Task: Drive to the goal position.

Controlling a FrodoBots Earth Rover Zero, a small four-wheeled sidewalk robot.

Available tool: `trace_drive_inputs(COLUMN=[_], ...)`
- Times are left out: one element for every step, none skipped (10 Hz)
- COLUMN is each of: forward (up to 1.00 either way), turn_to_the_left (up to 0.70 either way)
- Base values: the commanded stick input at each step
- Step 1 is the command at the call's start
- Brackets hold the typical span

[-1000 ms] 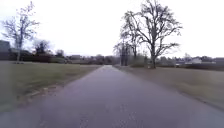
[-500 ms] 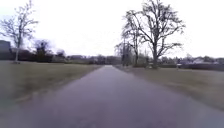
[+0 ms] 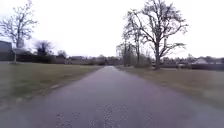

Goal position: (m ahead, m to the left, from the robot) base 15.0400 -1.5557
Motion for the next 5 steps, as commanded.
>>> trace_drive_inputs(forward=[1.00,1.00,1.00,1.00,1.00], turn_to_the_left=[0.00,0.00,0.00,0.00,0.00])
